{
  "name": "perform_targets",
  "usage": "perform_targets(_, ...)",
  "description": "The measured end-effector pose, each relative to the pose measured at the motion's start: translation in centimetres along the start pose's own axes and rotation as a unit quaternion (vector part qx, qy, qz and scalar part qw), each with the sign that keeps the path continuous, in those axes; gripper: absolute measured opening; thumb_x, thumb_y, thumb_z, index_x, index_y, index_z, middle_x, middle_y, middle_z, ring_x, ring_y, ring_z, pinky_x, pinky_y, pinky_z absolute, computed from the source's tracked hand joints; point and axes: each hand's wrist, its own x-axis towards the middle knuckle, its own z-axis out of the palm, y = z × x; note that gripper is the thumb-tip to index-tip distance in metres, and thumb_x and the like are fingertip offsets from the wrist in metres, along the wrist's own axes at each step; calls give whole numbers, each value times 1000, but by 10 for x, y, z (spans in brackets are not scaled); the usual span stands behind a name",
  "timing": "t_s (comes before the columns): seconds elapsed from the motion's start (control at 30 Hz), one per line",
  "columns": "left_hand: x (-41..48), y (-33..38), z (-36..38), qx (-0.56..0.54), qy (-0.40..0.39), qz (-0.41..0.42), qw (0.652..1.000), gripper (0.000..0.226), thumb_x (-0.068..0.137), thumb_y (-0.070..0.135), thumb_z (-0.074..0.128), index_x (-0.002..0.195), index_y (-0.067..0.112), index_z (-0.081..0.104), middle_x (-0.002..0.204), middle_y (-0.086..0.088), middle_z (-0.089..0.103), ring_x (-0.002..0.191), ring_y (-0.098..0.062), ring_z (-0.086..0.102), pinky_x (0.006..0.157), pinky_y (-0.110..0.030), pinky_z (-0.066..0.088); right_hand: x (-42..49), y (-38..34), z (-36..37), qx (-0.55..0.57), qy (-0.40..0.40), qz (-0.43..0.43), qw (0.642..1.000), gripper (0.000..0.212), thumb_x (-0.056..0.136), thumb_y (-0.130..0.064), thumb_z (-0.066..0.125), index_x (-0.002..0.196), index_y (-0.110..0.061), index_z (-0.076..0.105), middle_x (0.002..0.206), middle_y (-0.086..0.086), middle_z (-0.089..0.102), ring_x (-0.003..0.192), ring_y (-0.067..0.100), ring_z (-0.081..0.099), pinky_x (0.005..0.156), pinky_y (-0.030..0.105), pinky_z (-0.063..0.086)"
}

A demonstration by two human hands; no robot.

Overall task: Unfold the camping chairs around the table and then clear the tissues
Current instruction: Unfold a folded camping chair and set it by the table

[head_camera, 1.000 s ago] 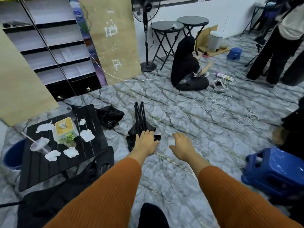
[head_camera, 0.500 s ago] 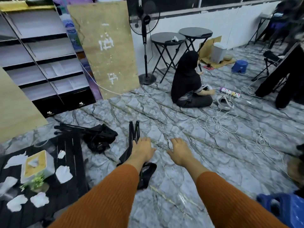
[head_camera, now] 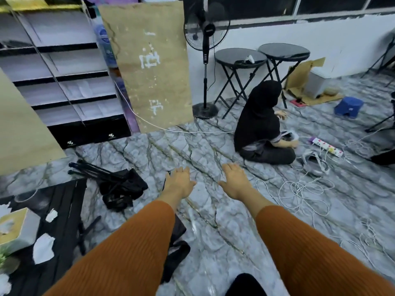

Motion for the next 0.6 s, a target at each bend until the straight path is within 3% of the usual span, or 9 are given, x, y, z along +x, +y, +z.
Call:
perform_targets(0.33, 102, 72, -80, -46, 61, -76, 994, 66, 100, 44, 41, 153, 14, 16, 160, -10, 20, 147, -30, 19, 119, -48, 19, 151, 41, -90, -36, -4, -108, 993, 68, 97, -37, 49, 152, -14, 17, 161, 9, 17, 149, 31, 9, 122, 47, 12)
perform_targets(0.43, 136, 75, -101, -46, 80, -96, 991, 63, 100, 42, 42, 151, 12, 22, 156, -12, 27, 144, -31, 24, 116, -49, 24, 195, 39, -103, -39, -12, -134, 990, 66, 98, -37, 49, 152, -14, 18, 160, 10, 18, 149, 31, 10, 122, 47, 13)
perform_targets(0.6, 194, 54, -132, -46, 94, -136, 985, 63, 99, 45, 42, 150, 14, 24, 156, -12, 28, 144, -30, 24, 117, -52, 20, 277, 20, -118, -65, -8, -172, 983, 65, 97, -37, 51, 149, -11, 23, 158, 11, 24, 147, 31, 18, 120, 48, 20)
